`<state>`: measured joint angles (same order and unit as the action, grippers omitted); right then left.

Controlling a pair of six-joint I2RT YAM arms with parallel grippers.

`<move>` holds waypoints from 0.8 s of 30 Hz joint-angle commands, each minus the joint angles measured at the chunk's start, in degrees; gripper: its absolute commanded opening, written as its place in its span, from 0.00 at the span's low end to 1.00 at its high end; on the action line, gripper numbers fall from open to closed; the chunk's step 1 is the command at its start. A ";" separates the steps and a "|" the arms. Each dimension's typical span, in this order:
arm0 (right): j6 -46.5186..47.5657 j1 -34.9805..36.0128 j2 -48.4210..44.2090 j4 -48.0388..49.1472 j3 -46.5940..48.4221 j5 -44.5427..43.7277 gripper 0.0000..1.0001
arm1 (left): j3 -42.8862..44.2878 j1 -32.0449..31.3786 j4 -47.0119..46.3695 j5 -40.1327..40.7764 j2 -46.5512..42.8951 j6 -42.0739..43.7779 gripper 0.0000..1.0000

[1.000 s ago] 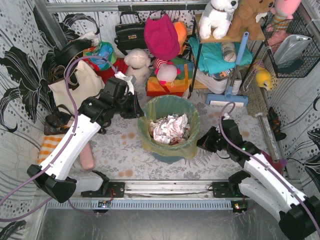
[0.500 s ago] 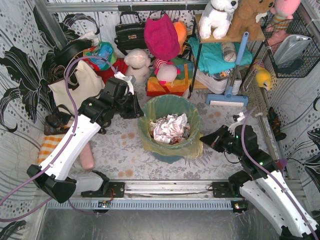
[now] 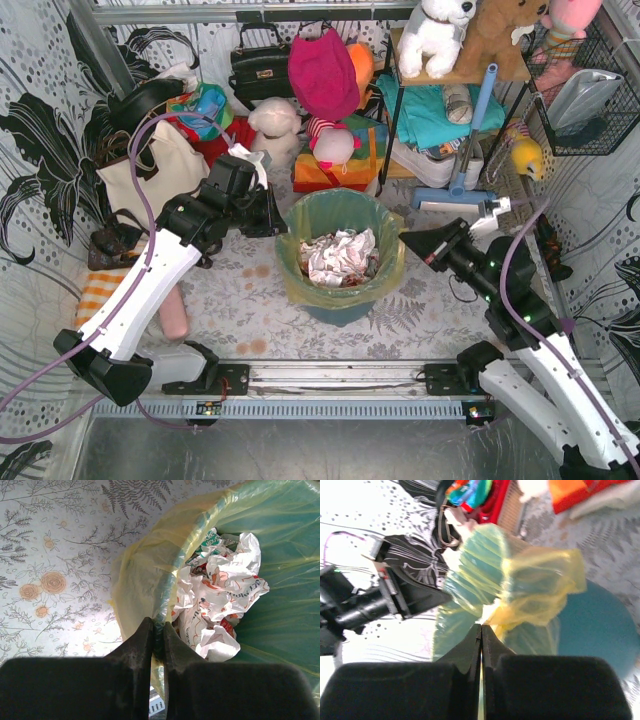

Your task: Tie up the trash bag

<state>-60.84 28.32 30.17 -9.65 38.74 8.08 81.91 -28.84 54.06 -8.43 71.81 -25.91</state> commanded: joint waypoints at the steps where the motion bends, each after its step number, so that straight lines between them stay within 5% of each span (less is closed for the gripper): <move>1: 2.07 0.24 4.67 9.58 7.10 3.56 0.00 | 2.00 -0.08 1.33 1.52 -0.38 0.07 0.00; 7: 3.07 0.24 7.48 11.59 10.05 6.11 0.00 | 2.03 -0.03 0.97 1.91 -0.91 -0.40 0.00; 24: -6.47 0.21 26.93 45.29 17.86 22.48 0.00 | 1.97 -0.08 -1.47 0.39 -1.06 -1.66 0.00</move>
<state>-62.67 28.32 53.01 21.19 52.97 25.63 82.28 -28.84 55.02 -7.05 71.81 -26.94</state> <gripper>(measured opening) 0.002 0.168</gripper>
